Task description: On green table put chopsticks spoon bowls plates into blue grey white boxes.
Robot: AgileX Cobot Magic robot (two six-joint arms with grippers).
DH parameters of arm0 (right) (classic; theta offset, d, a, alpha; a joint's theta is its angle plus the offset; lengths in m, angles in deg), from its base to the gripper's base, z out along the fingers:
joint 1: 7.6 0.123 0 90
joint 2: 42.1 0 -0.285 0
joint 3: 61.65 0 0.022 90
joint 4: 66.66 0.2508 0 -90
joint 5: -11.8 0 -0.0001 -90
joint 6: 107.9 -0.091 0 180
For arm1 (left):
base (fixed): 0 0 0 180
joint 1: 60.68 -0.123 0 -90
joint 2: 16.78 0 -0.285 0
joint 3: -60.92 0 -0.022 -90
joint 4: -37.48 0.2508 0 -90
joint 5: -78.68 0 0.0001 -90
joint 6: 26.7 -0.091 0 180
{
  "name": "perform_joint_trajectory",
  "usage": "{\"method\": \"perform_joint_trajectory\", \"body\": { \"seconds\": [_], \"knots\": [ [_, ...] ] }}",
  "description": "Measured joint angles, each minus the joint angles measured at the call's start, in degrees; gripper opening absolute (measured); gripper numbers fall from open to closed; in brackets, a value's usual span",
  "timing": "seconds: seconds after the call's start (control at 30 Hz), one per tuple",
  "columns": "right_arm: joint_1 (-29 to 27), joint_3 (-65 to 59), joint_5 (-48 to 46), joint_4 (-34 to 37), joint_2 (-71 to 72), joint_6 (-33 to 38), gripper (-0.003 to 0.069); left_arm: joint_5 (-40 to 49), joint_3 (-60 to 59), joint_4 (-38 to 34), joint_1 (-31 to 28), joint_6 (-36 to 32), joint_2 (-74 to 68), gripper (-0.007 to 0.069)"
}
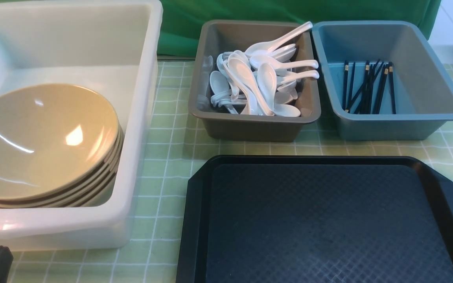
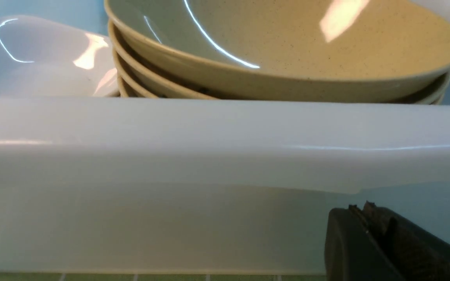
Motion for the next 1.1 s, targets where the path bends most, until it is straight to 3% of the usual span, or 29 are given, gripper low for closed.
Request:
{"method": "perform_joint_trajectory", "body": {
  "seconds": [0.23,0.4,1.1],
  "knots": [
    [-5.73,-12.69,7.59,-0.26,2.14,0.0,0.0068,-0.11,0.0,-0.13,0.0,-0.05,0.0,-0.0002],
    [-6.05,-13.95,12.02,-0.51,2.2,0.0,0.0072,-0.18,0.0,-0.18,0.0,-0.05,0.0,-0.0002],
    [-5.15,-14.22,13.45,-0.51,2.2,-0.05,0.0091,-0.18,-0.06,-0.18,0.0,-0.18,0.0,-0.0002]
  ]
}}
